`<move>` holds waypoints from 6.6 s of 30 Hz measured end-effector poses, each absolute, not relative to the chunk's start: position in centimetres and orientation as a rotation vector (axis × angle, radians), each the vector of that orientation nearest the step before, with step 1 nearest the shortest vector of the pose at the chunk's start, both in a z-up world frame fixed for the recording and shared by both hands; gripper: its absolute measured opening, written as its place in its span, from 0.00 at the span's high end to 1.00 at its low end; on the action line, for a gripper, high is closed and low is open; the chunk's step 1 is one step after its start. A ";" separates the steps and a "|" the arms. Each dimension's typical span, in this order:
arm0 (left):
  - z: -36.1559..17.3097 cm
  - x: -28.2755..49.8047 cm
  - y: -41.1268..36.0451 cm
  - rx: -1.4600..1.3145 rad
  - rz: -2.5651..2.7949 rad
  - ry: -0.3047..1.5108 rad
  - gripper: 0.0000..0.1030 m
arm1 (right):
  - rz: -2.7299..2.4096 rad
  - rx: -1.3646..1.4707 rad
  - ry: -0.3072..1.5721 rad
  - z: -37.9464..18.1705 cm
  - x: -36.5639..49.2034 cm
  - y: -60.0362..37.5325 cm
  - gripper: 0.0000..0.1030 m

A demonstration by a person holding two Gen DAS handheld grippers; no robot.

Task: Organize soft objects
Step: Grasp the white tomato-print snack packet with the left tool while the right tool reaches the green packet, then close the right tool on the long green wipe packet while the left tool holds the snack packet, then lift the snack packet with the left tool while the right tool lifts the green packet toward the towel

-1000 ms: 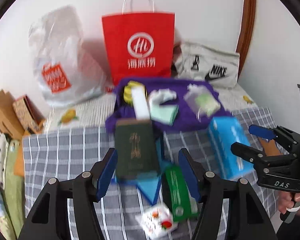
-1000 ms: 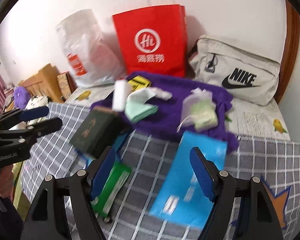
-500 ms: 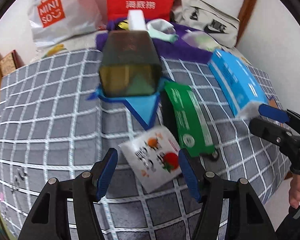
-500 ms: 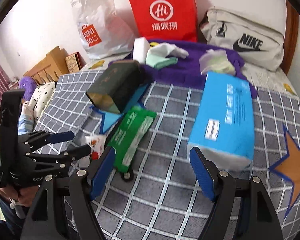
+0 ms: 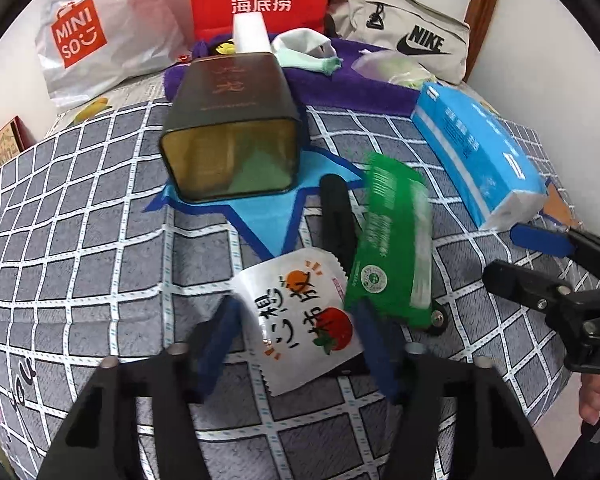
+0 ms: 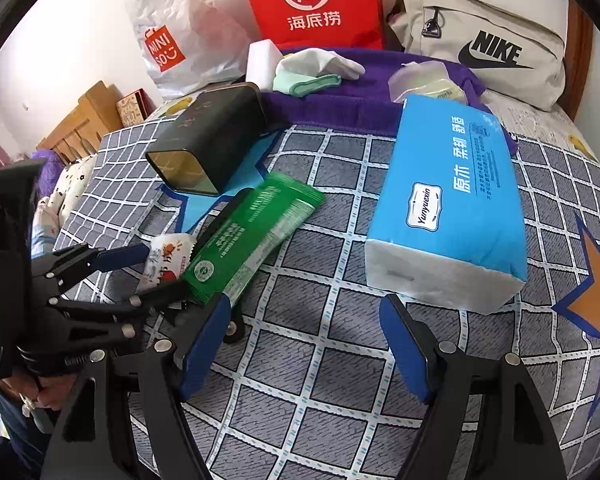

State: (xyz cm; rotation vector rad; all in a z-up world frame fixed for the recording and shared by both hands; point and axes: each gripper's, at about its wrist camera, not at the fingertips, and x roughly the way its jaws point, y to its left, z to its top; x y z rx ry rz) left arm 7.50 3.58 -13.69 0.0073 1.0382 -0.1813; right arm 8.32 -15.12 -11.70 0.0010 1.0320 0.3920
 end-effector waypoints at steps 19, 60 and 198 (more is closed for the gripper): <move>-13.6 7.5 5.2 -0.112 -0.297 1.060 0.43 | 0.407 -0.040 1.066 -13.5 9.4 -13.0 0.26; -13.2 4.8 9.1 -0.073 -0.132 1.005 0.91 | 0.426 0.062 1.074 -13.5 8.2 -14.2 0.28; -6.0 35.5 2.5 -0.174 -0.352 0.983 0.91 | 0.357 -0.117 0.937 -7.9 36.5 -15.5 0.71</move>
